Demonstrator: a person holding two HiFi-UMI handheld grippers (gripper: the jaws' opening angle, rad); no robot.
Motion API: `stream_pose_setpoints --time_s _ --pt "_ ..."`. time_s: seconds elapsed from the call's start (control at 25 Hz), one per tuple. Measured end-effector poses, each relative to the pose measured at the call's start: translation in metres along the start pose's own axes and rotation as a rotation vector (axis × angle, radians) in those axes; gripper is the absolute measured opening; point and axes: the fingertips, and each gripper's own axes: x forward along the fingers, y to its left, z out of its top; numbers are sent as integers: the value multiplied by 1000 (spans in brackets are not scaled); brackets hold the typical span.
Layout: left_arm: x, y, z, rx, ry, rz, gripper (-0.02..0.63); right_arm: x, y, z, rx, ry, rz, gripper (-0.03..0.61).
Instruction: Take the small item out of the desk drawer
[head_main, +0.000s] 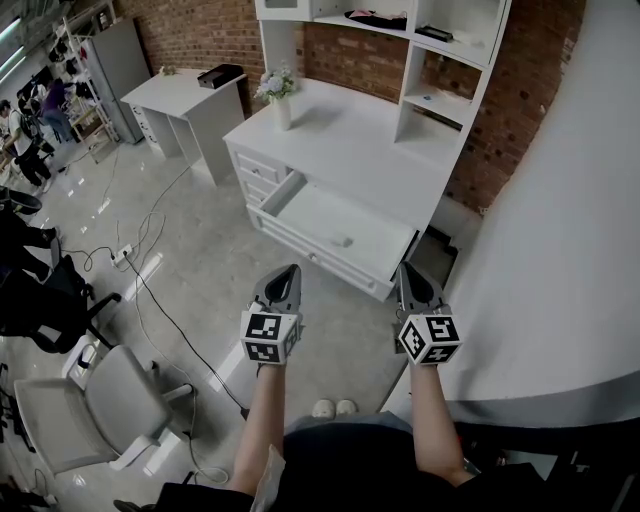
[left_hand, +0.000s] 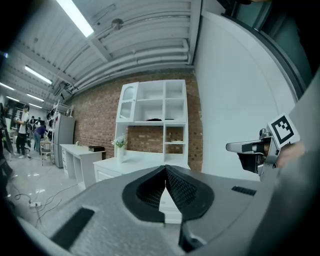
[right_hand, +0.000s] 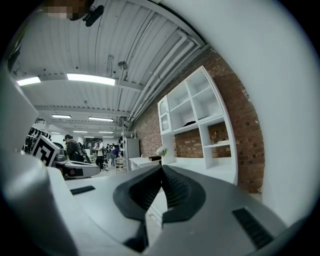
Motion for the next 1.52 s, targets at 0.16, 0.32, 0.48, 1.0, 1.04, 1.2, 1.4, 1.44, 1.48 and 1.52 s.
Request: stream_pose_setpoints --time_s 0.16,0.32,0.48,1.0,1.04,1.2,1.4,1.44,1.48,1.52 --pt "3 -3 -3 -3 -1 -12 11 2 0 -2 0 3 8 -3" --pt "6 -8 -1 -4 -27 -52 37 3 0 -4 8 4 5 -3" --pt "8 -8 3 4 -39 -73 170 4 -3 -3 14 5 -6 -2" --pt "0 9 -13 11 -20 -92 232 -2 6 -14 13 0 -50 -2" --pt "1 11 -12 12 -20 -93 233 -2 5 -14 14 1 -55 -2" --pt "12 14 -12 6 -23 -102 233 7 0 -17 15 11 -66 -2" --pt "43 22 -14 -8 -19 -108 236 29 -13 -19 5 23 -66 -2" --pt "51 23 -15 -10 -17 -108 236 36 -17 -21 2 28 -65 -2" --pt "59 25 -16 -9 -13 -109 236 42 -21 -23 2 32 -65 -2" --pt "67 28 -18 -7 -7 -110 236 50 -26 -25 3 35 -67 -2"
